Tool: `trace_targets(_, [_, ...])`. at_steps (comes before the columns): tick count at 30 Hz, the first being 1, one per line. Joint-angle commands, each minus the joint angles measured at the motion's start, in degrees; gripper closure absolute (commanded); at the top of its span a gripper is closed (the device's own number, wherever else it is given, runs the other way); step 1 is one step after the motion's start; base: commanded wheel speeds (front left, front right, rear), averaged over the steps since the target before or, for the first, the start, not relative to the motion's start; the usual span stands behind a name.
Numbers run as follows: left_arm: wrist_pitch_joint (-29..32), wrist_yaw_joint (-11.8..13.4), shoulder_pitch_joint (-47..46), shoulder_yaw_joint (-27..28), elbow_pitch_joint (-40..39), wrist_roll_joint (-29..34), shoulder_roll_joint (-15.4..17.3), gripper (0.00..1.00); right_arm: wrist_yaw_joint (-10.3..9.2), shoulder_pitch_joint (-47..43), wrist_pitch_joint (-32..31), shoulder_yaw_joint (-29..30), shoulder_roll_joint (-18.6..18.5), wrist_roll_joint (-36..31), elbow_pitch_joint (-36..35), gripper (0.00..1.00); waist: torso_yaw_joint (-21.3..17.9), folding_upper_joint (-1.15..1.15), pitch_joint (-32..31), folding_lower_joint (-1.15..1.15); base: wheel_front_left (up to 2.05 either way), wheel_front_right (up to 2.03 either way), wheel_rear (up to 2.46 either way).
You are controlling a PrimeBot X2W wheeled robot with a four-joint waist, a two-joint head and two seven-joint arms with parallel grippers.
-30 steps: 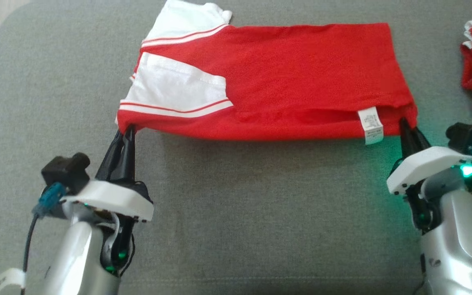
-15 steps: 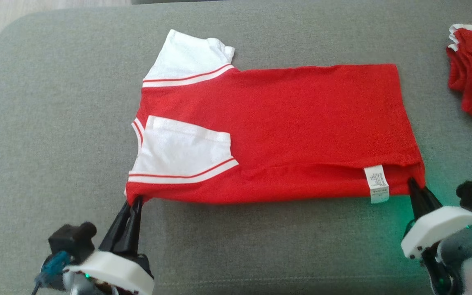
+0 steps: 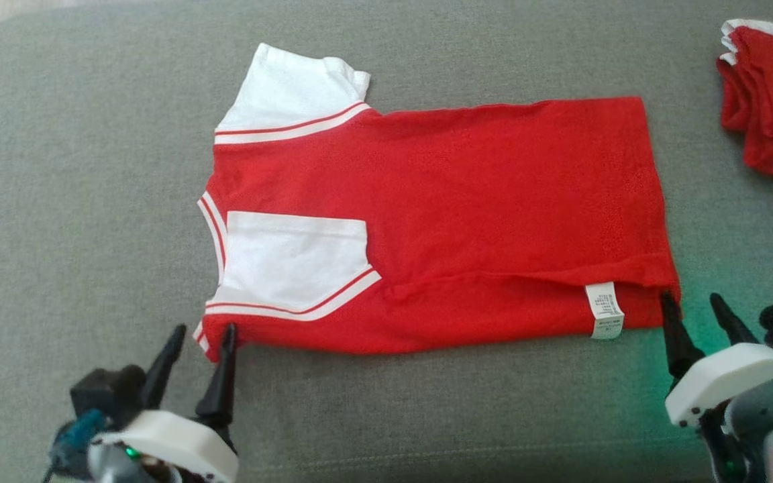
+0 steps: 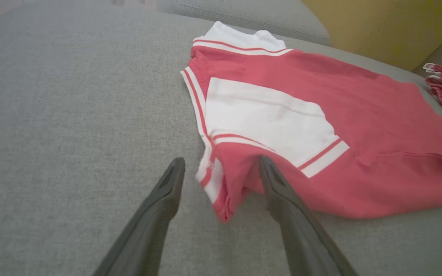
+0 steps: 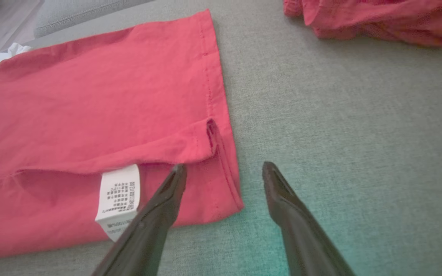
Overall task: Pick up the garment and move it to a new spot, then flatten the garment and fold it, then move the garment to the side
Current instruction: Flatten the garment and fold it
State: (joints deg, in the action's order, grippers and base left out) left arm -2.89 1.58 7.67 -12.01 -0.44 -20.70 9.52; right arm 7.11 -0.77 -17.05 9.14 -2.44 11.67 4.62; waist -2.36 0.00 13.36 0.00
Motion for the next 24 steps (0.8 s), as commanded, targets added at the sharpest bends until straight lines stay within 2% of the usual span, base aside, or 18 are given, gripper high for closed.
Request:
trace_targets(1, [-0.38, 0.25, -3.47, 2.85, -2.05, 0.85, 1.84, 0.00, 0.37, 1.14, 1.12, -0.82, -0.43, -0.05, -2.81, 0.00, -0.44, 0.00, 0.28, 0.00, 0.00, 0.00, 0.00])
trace_targets(5, [0.45, -0.21, -6.75, 3.18, -2.38, 1.71, 3.62, 0.00, 0.37, 2.36, 2.89, -1.28, -0.43, -0.42, -4.03, 0.00, -1.06, 0.00, 0.84, 0.00, 0.00, 0.00, 0.00])
trace_targets(8, [2.16, -1.61, -11.81, 2.63, -2.07, 2.99, 5.83, 0.00, 0.37, 3.78, 3.77, -2.96, -0.43, -0.67, -4.94, 0.00, -1.41, 0.00, 1.46, 0.00, 0.00, 0.00, 0.00])
trace_targets(14, [7.50, -5.51, -26.49, 1.50, 2.06, 5.24, 11.14, 0.00, 0.37, 9.09, 5.26, -6.84, -0.43, -1.78, -5.58, 0.00, -3.12, 0.00, 5.65, 0.00, 0.00, 0.00, 0.00])
trace_targets(24, [18.41, -8.50, -51.11, 0.03, 13.39, 2.70, 16.94, 0.00, 0.37, 20.44, 7.17, -14.69, -0.43, -2.19, -3.72, 0.00, -7.62, 0.00, 15.37, 0.00, 0.00, 0.00, 0.00])
